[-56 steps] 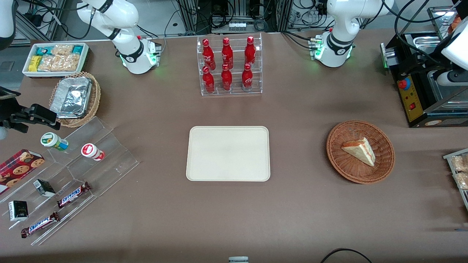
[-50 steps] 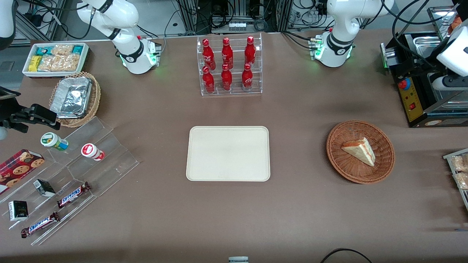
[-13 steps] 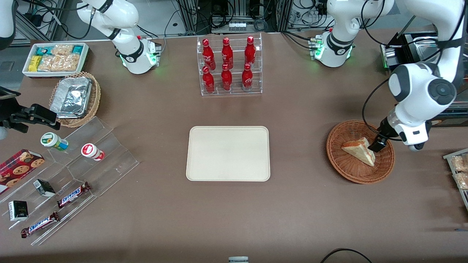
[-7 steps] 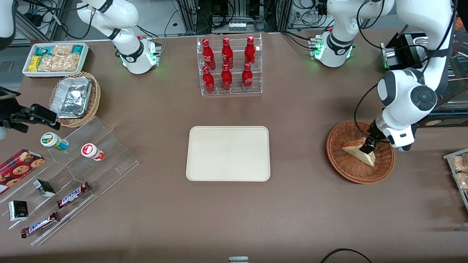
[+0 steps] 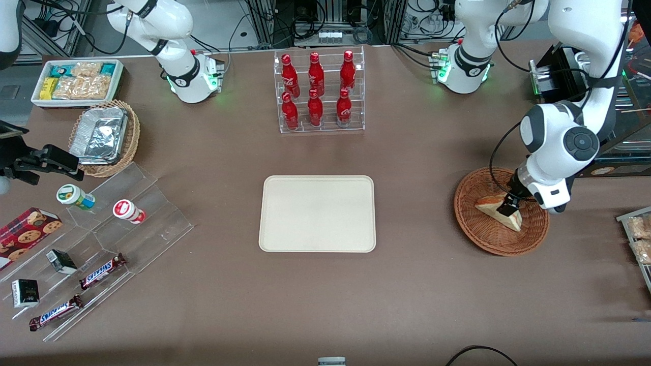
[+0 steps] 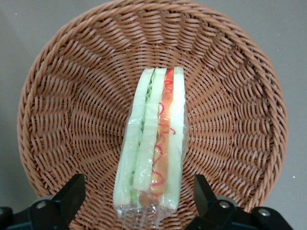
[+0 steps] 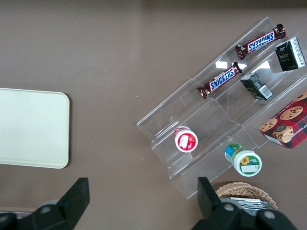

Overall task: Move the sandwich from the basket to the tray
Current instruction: 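Close the left gripper on the wrapped sandwich, then lift the sandwich out of the basket with the left gripper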

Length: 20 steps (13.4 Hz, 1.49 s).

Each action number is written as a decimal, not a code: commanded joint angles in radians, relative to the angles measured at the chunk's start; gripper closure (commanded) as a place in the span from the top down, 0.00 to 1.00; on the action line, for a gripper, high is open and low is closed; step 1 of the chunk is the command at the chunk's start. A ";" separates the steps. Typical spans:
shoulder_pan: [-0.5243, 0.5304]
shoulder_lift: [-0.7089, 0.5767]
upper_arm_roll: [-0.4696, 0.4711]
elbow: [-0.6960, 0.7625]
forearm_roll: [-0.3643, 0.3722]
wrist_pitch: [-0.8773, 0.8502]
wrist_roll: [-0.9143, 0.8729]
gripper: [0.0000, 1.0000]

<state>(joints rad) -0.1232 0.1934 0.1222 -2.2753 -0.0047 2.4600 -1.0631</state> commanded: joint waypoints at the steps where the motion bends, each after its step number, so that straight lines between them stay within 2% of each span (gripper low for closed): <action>1: -0.012 0.011 0.004 -0.001 -0.008 0.019 -0.021 0.99; 2: -0.013 0.012 0.004 -0.001 -0.008 0.019 -0.021 0.89; 3: -0.012 0.015 0.004 -0.001 -0.008 0.019 -0.021 0.67; 6: -0.012 0.018 0.004 0.002 -0.008 0.017 -0.026 0.14; 7: -0.012 0.018 0.004 0.003 -0.008 0.016 -0.029 0.02; 11: -0.041 -0.003 0.002 0.049 0.002 -0.024 -0.046 0.00; 17: -0.194 -0.002 0.001 0.423 0.028 -0.500 0.038 0.00; 20: -0.317 0.001 0.001 0.537 0.028 -0.596 0.090 0.00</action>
<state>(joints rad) -0.3635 0.1819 0.1104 -1.8027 0.0100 1.9102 -1.0045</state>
